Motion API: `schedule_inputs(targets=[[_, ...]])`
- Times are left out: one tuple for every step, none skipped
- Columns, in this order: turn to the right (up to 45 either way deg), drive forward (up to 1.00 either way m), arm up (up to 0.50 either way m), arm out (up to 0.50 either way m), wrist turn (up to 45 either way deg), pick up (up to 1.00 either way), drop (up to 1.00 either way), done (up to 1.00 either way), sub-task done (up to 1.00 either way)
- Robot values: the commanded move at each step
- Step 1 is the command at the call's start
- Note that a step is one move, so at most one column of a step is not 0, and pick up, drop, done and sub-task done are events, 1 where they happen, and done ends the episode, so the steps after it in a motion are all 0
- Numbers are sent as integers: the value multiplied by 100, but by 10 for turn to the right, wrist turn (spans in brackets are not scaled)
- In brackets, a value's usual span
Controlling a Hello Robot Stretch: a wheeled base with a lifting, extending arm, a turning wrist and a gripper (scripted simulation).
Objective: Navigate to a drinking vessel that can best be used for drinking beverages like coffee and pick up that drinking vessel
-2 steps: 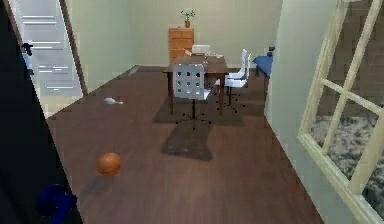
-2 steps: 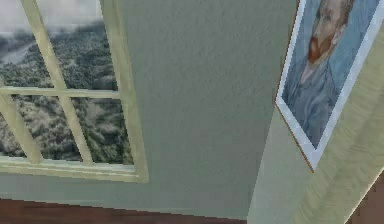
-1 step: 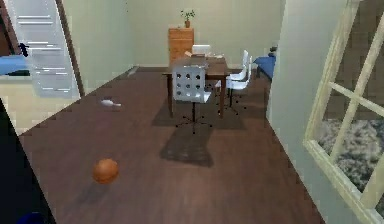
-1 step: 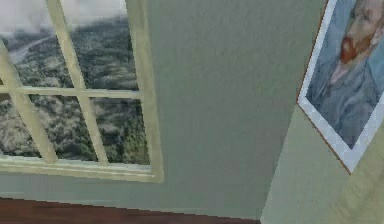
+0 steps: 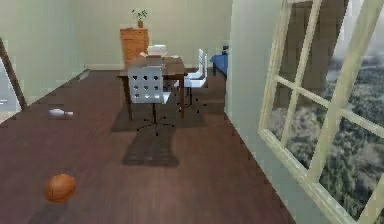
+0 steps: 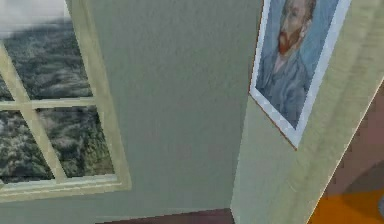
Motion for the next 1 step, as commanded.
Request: schedule_inputs(targets=[[0,100,0,0,0,0,0,0,0]])
